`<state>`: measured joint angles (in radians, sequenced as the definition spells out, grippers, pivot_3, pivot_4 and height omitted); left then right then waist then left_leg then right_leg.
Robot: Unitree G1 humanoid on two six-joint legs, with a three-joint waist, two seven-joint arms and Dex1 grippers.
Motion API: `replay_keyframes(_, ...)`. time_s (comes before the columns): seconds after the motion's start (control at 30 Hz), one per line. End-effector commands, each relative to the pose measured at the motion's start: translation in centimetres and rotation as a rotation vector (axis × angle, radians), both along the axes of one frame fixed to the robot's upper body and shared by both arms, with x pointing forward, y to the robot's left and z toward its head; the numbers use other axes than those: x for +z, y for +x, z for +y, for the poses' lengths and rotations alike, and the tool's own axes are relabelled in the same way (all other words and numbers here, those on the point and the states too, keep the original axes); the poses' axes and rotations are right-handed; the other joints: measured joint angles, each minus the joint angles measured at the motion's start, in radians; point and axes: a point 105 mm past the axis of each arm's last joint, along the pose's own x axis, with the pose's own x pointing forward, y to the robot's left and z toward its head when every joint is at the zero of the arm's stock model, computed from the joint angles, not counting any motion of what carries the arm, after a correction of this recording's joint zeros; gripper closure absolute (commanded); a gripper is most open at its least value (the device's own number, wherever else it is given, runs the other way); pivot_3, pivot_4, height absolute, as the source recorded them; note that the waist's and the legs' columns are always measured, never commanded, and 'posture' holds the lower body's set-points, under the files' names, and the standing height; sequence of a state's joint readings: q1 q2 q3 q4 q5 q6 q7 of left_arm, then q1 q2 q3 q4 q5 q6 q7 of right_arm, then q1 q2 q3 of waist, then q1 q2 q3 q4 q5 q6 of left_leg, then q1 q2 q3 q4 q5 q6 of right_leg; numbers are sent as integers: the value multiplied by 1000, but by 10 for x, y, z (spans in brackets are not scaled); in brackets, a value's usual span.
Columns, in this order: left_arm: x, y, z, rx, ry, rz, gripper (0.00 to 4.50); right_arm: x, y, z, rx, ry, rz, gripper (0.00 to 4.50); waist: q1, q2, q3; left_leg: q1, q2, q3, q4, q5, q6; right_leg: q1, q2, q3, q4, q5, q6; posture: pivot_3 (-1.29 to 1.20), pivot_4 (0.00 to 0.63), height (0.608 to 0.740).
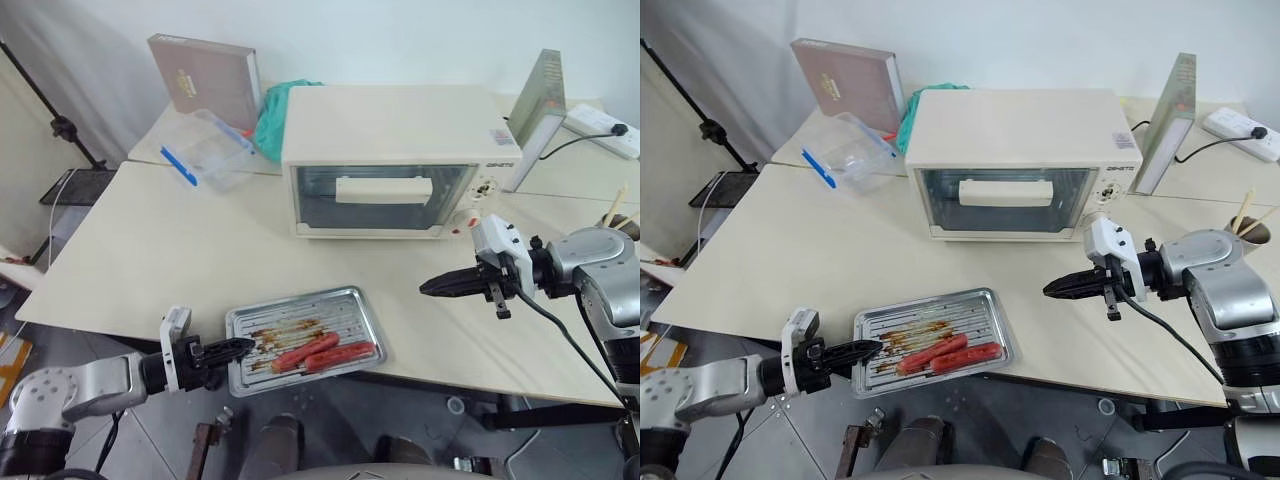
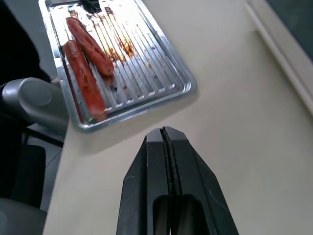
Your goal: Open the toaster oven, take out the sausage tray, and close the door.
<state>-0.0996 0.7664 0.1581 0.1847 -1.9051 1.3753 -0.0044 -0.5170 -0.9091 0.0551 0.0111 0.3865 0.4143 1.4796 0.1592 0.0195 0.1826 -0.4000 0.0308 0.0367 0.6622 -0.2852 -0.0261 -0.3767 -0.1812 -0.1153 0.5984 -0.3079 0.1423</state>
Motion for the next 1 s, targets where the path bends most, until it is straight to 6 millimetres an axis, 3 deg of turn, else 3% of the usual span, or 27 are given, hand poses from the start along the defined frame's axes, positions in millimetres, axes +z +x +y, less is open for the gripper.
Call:
replay_keyframes(0.03, 35, 26, -20, -82, -47, -153, 4500, 11, -3, -1, -1, 11, -52, 4472, 13, 2, 0, -5, -1, -2, 0, 5, 1, -1, 0, -1, -2, 2, -1, 0, 150, 740)
replay_keyframes(0.17, 41, 40, -24, -100, -47, -175, 4500, 10, -2, -2, -24, 15, -60, 4472, 33, 2, 0, -14, -2, -2, -1, 17, -2, -1, 0, -1, -6, 5, -3, 0, 150, 740)
replay_keyframes(0.3, 53, 46, -13, -42, -72, -220, 4500, 11, -3, -2, -40, 27, -73, 4472, 32, 2, 0, -24, -2, -2, -7, 28, 3, -3, 0, -1, -8, 8, -1, 0, 150, 740)
replay_keyframes(0.53, 60, 34, -5, -4, -76, -242, 4500, 7, 3, -1, -29, 19, -68, 4472, 23, -1, 3, -26, -2, -3, -17, 39, -4, -3, 0, -2, -9, 17, 11, 0, 150, 740)
replay_keyframes(0.8, 52, 13, 7, 103, -60, -255, 4500, 11, 7, -1, 6, 5, -62, 4472, -74, -13, 8, -27, 0, 7, -25, 37, 2, -7, 1, -1, -11, 16, 13, 0, 150, 740)
replay_keyframes(1.0, 48, 1, 8, 108, -43, -254, 4500, 12, 13, -2, 18, -5, -63, 4472, -113, -17, 10, -23, 3, 19, -35, 35, 2, -14, -2, -7, -10, 16, 14, 0, 150, 740)
